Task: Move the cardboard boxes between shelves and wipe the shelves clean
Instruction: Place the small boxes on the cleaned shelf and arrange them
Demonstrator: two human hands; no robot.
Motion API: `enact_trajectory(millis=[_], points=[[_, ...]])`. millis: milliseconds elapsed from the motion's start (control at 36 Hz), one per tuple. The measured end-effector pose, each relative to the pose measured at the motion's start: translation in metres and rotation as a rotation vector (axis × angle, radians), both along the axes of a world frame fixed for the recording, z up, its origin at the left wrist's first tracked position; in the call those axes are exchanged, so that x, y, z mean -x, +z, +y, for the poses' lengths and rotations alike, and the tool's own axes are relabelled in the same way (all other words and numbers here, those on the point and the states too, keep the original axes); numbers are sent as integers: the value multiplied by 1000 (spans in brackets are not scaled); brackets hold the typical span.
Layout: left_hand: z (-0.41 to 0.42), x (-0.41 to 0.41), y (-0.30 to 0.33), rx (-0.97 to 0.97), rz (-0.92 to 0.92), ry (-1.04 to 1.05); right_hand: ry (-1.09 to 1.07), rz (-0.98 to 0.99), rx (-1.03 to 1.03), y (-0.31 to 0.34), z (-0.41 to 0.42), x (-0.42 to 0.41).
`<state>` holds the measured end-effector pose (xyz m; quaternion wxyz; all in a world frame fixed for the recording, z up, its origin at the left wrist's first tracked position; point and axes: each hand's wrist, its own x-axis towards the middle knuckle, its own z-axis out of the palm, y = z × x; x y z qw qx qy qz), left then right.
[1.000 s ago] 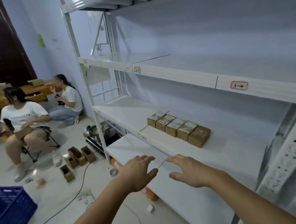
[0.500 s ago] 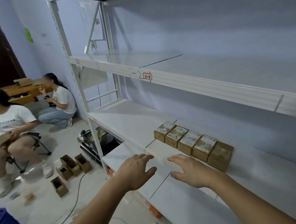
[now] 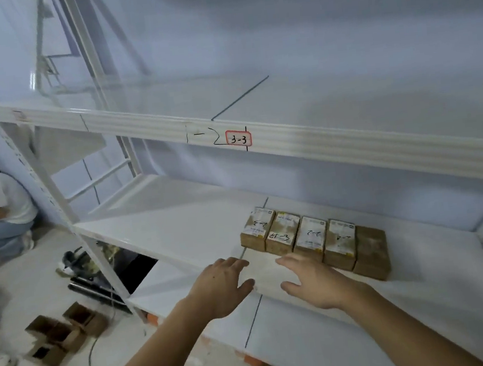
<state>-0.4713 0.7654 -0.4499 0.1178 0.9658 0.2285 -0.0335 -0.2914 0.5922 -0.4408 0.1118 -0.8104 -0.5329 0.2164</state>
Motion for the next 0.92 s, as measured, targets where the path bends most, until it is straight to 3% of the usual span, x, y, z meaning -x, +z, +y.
enact_trajectory(millis=[389, 667, 833, 917], points=[[73, -109, -32, -64, -46, -96, -151, 10, 36, -22, 47, -68], [107, -188, -57, 99, -103, 18, -217, 36, 52, -30, 62, -104], [120, -228, -80, 122, 53, -5, -288, 36, 60, -38, 66, -117], [121, -234, -96, 183, 18, -2, -328, 44, 49, -43, 68, -113]])
